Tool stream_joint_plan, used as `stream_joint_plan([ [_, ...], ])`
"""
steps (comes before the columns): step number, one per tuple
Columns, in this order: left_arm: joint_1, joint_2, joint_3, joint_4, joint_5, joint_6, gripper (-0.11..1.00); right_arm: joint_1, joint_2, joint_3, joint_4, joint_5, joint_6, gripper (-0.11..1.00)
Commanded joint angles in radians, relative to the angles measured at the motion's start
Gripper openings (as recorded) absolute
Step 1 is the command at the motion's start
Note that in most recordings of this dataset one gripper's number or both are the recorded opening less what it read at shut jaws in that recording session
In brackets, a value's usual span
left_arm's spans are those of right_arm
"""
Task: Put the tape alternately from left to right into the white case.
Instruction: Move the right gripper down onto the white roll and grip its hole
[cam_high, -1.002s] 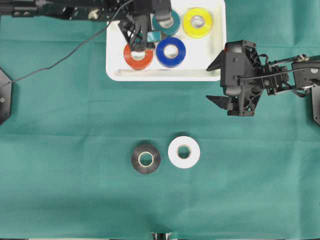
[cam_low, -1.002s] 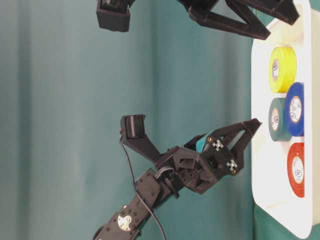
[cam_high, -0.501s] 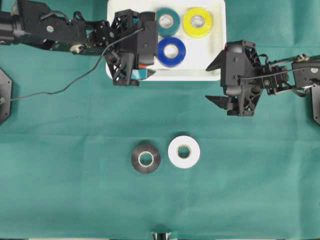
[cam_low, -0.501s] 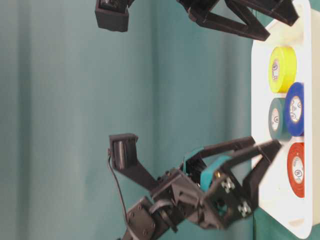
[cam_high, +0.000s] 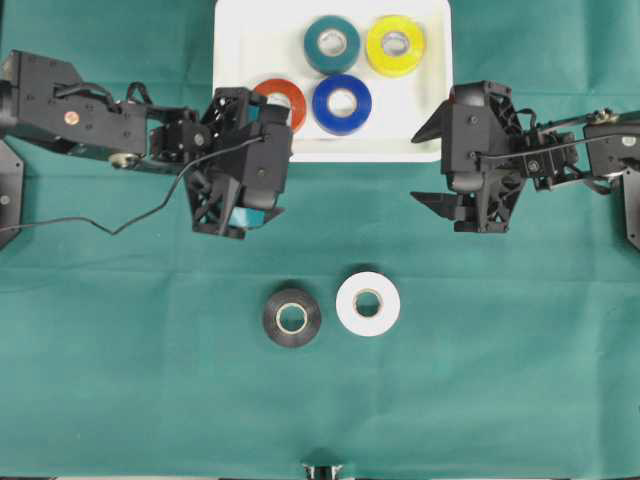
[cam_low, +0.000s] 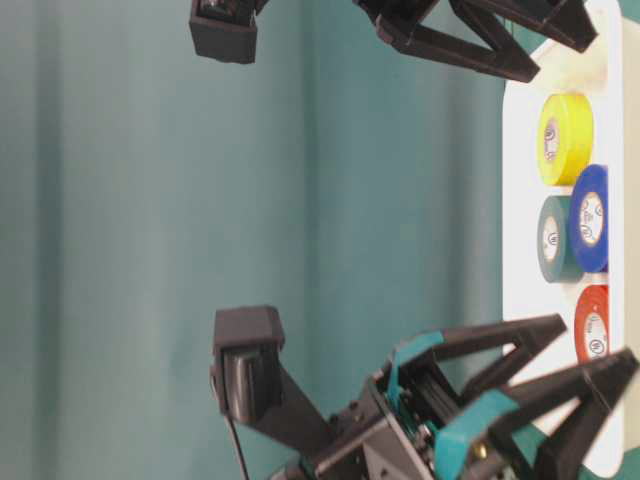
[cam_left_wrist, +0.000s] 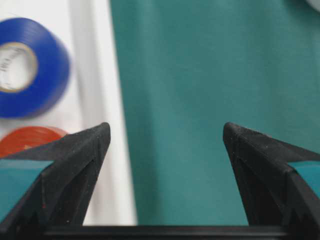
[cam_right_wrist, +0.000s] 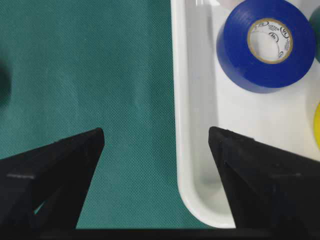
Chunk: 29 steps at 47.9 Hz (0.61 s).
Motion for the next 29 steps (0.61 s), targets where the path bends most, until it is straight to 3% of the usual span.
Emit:
stream_joint_plan([
  [1,-0.023,-0.038,0.006,-0.002,-0.006,-0.034,0.94,0.003,-0.018,-0.011,0.002,-0.006,0.002,0.83],
  [16,-0.097,-0.067,0.061,-0.002,-0.006,-0.155,0.94,0.003,-0.018,-0.008,0.002,-0.008,0.002,0.83],
  [29,-0.120,-0.081,0.086,-0.003,-0.006,-0.213,0.94,0.002,-0.018,-0.008,0.002,-0.009,0.002,0.83],
])
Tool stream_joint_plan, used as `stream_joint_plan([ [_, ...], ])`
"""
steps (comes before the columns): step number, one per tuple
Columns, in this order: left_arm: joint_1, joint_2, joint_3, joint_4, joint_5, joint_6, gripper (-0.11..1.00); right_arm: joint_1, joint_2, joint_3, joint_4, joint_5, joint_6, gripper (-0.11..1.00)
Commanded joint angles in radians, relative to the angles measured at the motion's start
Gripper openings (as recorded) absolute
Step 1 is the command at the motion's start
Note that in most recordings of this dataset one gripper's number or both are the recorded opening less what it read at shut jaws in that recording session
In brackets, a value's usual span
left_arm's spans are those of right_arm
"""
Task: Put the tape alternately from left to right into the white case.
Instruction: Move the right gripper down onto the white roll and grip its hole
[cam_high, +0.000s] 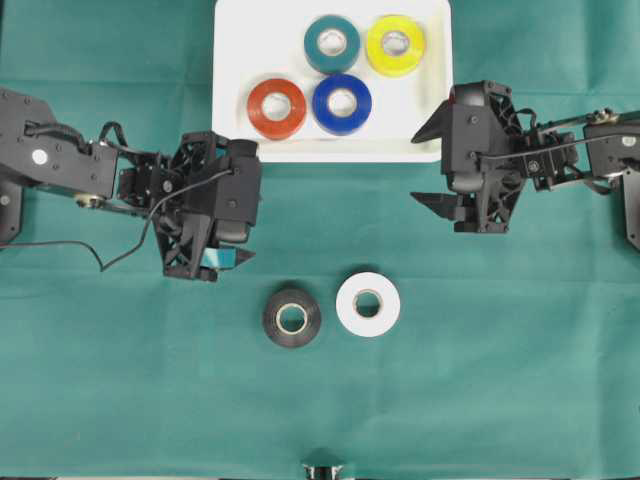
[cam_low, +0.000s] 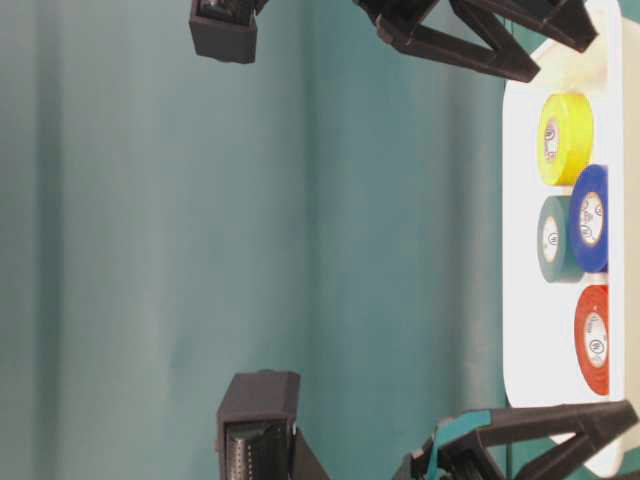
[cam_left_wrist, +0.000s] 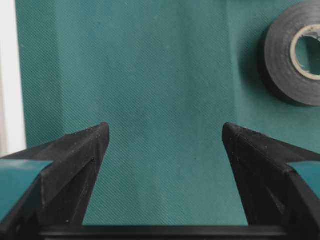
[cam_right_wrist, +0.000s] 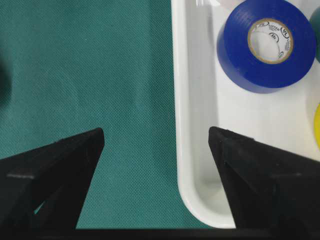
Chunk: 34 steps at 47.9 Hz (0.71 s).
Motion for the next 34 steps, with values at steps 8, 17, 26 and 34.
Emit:
stream_joint_plan([
  [8,-0.005,-0.025,-0.003,-0.002,-0.006,-0.005,0.94,0.003,-0.018,-0.008,0.000,-0.009,0.002,0.83],
  [17,-0.003,-0.025,-0.003,-0.002,-0.005,-0.005,0.94,0.005,-0.018,-0.009,0.002,-0.009,0.003,0.83],
  [26,-0.003,-0.023,-0.003,-0.002,-0.005,-0.005,0.94,0.028,-0.018,-0.011,0.005,-0.011,0.005,0.83],
  [34,-0.005,-0.020,-0.005,-0.003,-0.006,-0.005,0.94,0.067,-0.018,-0.015,0.017,-0.011,0.006,0.83],
])
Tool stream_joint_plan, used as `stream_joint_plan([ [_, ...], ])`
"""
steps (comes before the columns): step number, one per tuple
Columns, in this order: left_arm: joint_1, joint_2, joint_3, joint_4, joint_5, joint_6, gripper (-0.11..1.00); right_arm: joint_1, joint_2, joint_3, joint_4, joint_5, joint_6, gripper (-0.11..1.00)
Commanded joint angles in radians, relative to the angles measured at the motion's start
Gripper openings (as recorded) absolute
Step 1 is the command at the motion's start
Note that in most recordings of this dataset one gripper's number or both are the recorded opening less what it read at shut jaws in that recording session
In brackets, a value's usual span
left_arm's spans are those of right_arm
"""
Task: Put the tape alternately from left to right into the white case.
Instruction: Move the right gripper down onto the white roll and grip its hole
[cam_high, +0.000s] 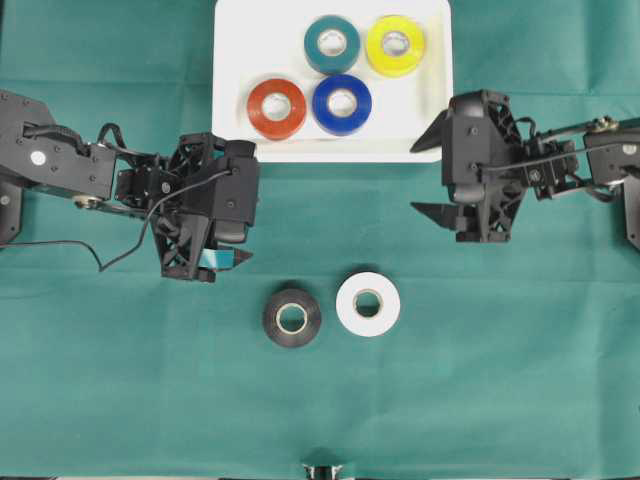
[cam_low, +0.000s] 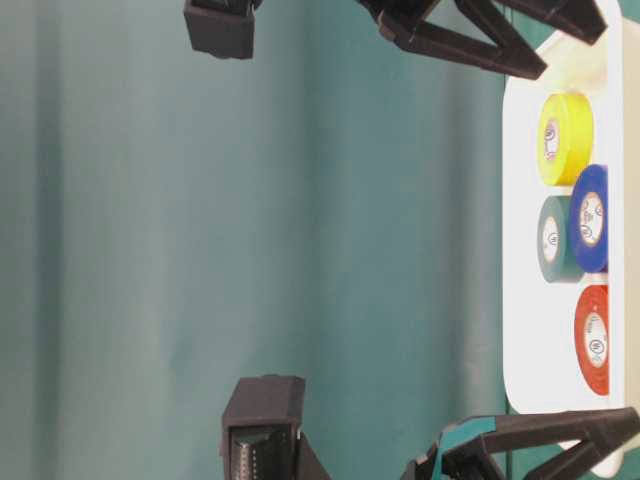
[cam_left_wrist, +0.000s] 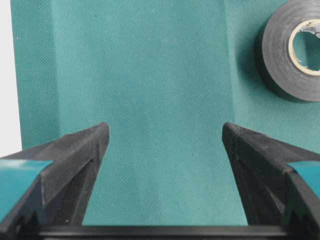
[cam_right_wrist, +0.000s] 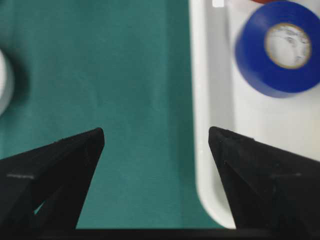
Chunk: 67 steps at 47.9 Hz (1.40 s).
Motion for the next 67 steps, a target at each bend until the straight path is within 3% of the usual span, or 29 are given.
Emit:
stream_joint_plan([
  [1,-0.003,-0.020,-0.011,-0.003,-0.006,0.000,0.94,0.028,-0.018,-0.014,0.012,-0.009,0.002,0.83],
  [18,-0.003,-0.018,-0.014,-0.003,-0.005,0.000,0.94,0.144,0.003,-0.015,0.044,-0.037,0.002,0.83],
  [45,-0.003,-0.017,-0.015,-0.003,-0.006,-0.002,0.94,0.161,0.066,-0.072,0.044,-0.037,0.002,0.83],
  [67,-0.003,-0.017,-0.014,-0.002,-0.006,0.000,0.94,0.229,0.184,-0.179,0.046,-0.032,0.002,0.83],
])
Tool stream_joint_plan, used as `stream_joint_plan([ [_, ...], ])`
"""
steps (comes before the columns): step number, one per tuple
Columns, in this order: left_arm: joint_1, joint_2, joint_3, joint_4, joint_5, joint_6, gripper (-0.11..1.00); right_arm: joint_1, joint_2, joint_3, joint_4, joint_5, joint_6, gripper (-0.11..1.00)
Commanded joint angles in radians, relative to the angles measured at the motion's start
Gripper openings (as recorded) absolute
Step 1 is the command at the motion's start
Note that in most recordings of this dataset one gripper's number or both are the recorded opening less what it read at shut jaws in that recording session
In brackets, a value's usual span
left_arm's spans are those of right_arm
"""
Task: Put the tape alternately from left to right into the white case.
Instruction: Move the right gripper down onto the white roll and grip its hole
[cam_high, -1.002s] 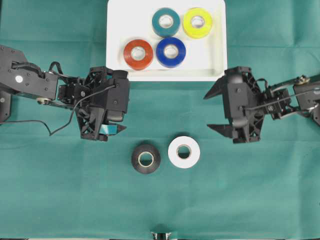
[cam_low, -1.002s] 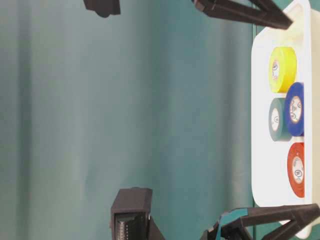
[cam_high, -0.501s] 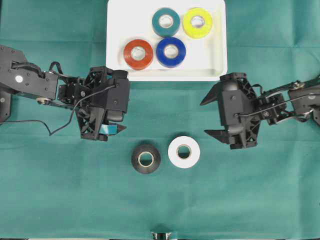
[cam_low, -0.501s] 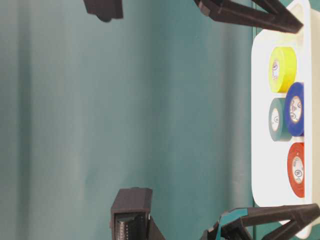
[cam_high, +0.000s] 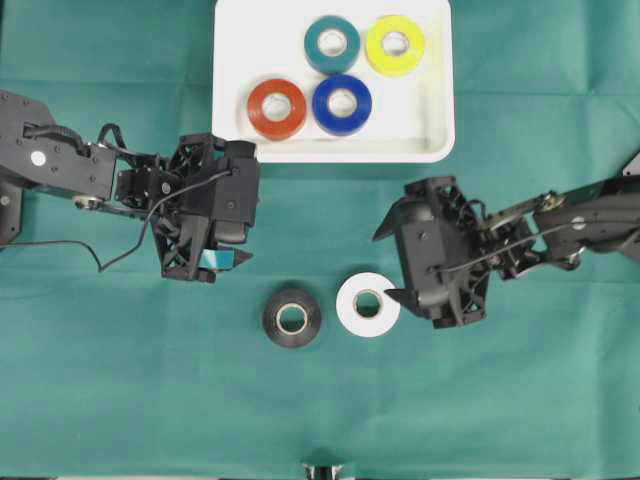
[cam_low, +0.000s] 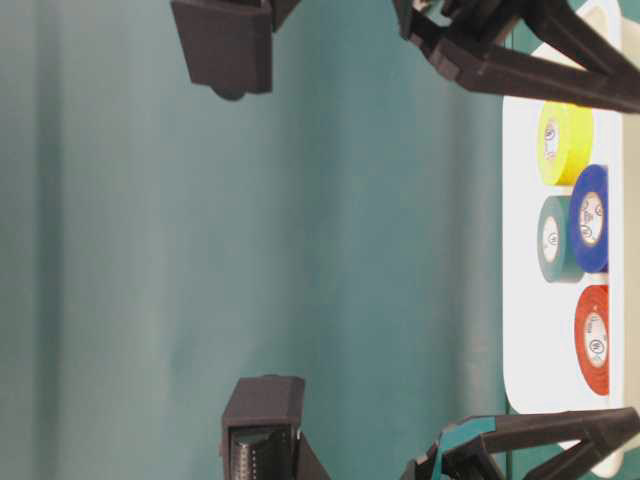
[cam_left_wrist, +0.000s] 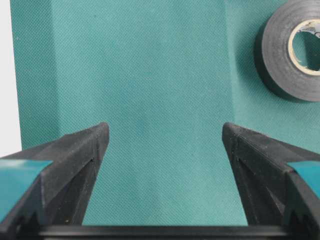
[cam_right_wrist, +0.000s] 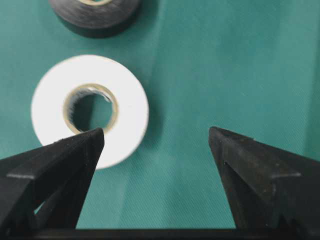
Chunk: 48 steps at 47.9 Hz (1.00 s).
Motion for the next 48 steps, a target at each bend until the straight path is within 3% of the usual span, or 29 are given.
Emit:
stream_joint_plan([
  [1,-0.003,-0.017,-0.014,0.000,-0.006,0.000,0.94,0.012,0.002,-0.035,0.003,-0.003,0.002,0.83],
  [48,-0.003,-0.017,-0.015,-0.002,-0.006,-0.002,0.94,0.017,0.187,-0.120,0.003,-0.002,0.003,0.83],
])
